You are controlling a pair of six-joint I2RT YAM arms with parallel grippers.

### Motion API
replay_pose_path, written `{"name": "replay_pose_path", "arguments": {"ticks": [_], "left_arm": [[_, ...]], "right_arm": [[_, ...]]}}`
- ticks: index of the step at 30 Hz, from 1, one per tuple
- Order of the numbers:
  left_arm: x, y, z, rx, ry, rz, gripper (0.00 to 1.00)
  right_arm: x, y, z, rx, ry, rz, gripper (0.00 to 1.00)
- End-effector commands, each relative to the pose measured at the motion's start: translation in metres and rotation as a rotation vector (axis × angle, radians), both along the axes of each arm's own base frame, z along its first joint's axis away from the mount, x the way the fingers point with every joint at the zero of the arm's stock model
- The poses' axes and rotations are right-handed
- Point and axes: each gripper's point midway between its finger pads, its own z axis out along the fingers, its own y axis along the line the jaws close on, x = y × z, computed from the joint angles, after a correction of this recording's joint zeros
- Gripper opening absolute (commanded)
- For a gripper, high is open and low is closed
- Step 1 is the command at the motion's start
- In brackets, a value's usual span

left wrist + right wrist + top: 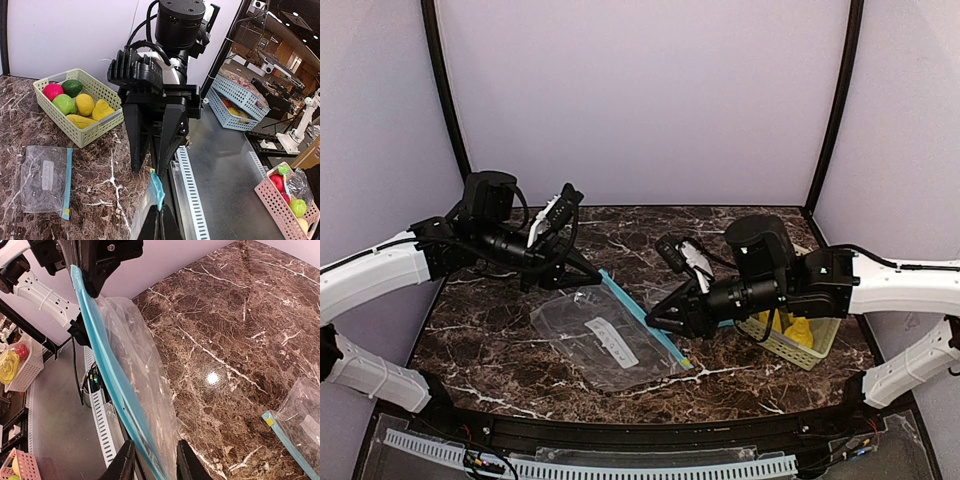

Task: Place the food in the zip-top bag and seal the zipper
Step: Pass from the left arm to the right

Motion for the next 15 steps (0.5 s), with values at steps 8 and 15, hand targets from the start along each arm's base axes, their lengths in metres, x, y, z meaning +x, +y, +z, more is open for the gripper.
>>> {"name": "replay_pose_path", "arguments": {"ticks": [8, 15], "left_arm": [[-0.007, -0.001, 0.012, -0.019, -0.009, -0.037, 0.01], [-0.007, -0.001, 0.012, -0.018, -0.01, -0.035, 0.01]], "right_arm": [[0.005, 0.007, 0.023, 0.046, -0.055, 0.019, 0.25], [0.009, 0.004, 0.033, 0.066, -0.076, 0.017, 0.24]]}}
